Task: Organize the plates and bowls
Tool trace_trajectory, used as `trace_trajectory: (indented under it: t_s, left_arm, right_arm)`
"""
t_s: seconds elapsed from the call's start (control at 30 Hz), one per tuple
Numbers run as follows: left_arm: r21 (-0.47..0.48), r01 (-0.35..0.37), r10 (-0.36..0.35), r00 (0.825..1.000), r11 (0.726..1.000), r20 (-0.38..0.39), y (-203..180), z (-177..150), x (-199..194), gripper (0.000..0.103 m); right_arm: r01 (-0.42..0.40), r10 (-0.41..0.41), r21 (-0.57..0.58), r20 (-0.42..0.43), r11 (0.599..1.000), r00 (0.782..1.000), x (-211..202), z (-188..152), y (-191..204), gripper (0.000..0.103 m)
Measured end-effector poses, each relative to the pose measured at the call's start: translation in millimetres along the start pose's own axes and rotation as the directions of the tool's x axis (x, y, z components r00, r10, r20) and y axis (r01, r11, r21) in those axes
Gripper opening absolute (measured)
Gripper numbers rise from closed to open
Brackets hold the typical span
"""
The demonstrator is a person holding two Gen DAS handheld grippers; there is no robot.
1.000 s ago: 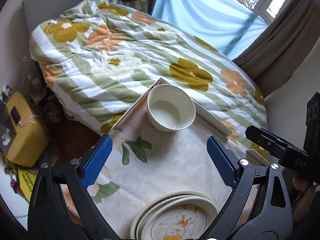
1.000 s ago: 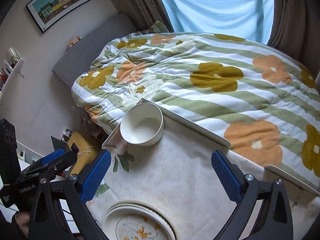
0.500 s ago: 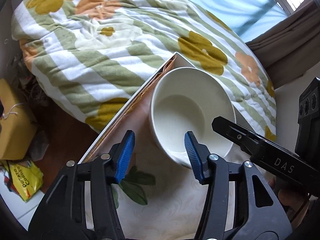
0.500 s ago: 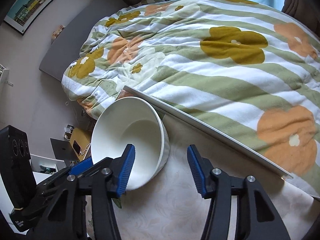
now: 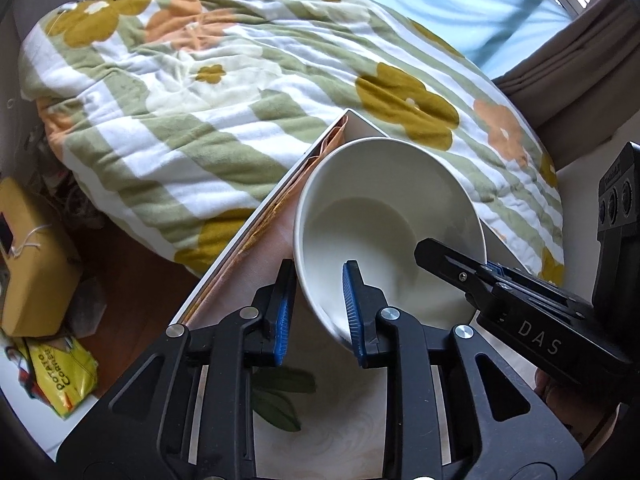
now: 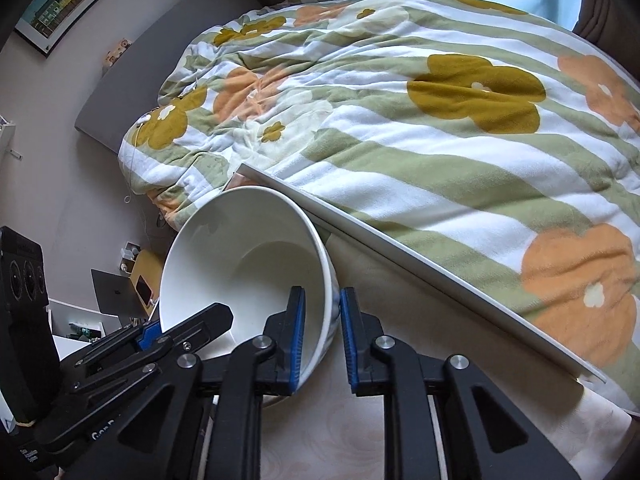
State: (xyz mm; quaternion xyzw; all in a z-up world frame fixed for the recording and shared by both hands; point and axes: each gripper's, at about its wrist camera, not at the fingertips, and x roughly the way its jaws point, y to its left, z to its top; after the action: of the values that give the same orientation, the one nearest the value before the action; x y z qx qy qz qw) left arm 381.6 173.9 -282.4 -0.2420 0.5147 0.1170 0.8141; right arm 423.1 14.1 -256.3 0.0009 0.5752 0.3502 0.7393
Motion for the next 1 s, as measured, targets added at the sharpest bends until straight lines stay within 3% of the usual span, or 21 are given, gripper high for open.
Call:
trace_trajectory:
  t_s: [0.23,0.5,0.8,1.0]
  left_arm:
    - [0.057,0.003,-0.006,0.999,0.998,0.041,-17,-8,-30,0.021]
    - [0.128,0.027,-0.041,0.994,0.991,0.105,-53,-35,-98,0.021]
    - [0.246,0.054,-0.095,0.983,0.968,0.159,-120,-115,-179,0.021]
    - [0.337,0.094,-0.15,0.979,0.937,0.142,-173,-189,-212,0.021]
  right_arm:
    - [-0.002,0.002,0.013,0.046,1.0,0.999,-25,-7,3,0.016]
    - [0.007,-0.009,0.02,0.141,1.0,0.99,-95,-34,14,0.016]
    - [0.024,-0.044,0.079,0.265,0.997,0.963,-200,-122,3,0.016]
    - [0.066,-0.106,0.138,0.314,0.988,0.943,-259,-195,-21,0.016]
